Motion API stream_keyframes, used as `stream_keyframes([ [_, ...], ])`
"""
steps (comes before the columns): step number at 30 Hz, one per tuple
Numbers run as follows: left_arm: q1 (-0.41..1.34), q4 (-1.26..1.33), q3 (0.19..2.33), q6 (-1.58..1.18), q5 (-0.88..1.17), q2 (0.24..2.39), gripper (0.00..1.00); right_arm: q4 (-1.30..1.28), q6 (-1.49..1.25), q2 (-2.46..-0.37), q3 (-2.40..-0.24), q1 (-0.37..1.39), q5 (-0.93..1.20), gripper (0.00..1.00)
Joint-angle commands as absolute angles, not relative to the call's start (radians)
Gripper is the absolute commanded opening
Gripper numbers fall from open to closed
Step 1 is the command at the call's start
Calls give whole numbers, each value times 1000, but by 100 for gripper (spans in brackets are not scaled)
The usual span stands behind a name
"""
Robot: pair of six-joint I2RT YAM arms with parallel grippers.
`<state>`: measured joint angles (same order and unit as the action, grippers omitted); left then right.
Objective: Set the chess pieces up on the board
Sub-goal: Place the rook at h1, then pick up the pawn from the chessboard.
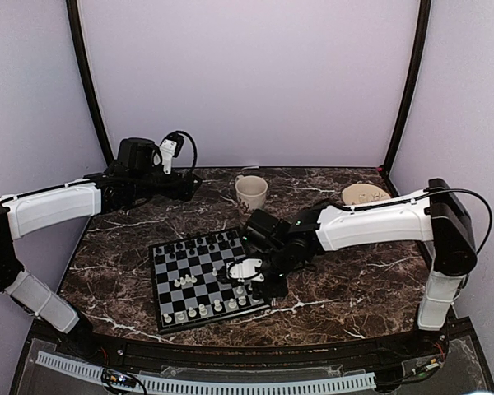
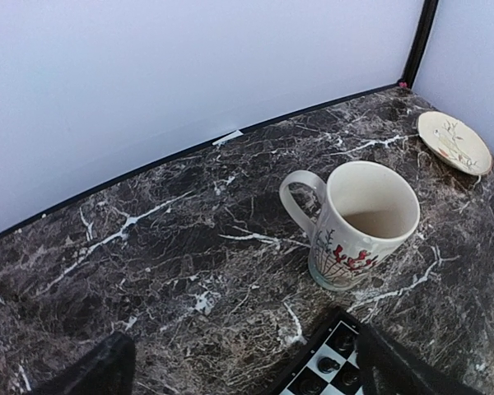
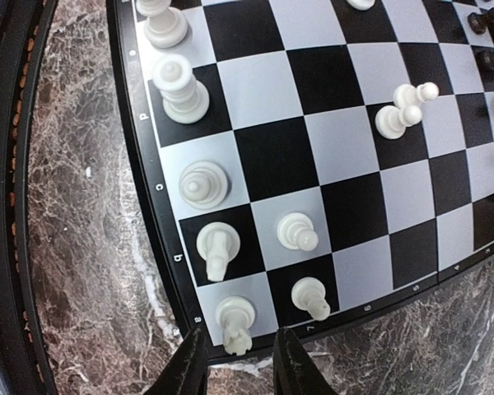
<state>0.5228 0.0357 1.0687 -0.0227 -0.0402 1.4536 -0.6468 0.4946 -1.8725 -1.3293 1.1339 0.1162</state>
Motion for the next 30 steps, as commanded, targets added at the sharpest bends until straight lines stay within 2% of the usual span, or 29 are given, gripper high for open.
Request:
stream_keyframes([
  [1,525,37,1069,-68,-22,1446,99,-677,484,-1767,-1348,1124,133,29],
  [6,528,-58,1146,-140,-4,1492,99,-674,476,-1690,-1320,1063,182,29],
  [11,533,16,1095,-130,13,1443,99,-585,465,-1602,-1228,964,189,31],
  [12,533,17,1089,-140,11,1429,99,-562,447,-1562,-1207,939,188,43],
  [13,534,11,1086,-149,10,1417,99,-540,437,-1528,-1191,907,202,93],
  [14,534,-1,1085,-163,7,1404,99,-505,429,-1487,-1167,877,220,99],
  [19,532,-53,1068,-235,-130,1405,99,-460,420,-1391,-1117,761,167,100],
  [22,531,-136,1151,-84,-80,1482,99,-397,423,-1367,-1040,750,117,100],
  [25,525,-220,1198,-71,-63,1530,99,-368,468,-1363,-980,748,86,100],
  [26,525,-238,1201,-56,-8,1533,95,-344,477,-1361,-952,739,82,100],
  [27,525,-249,1199,-33,59,1531,86,-330,486,-1355,-933,720,115,100],
  [28,527,-259,1196,-9,122,1523,69,-336,495,-1352,-926,702,163,100],
  [29,530,-271,1195,4,177,1519,60,-345,494,-1349,-927,687,198,100],
  [30,535,-287,1196,8,220,1517,56,-360,494,-1346,-934,677,219,100],
])
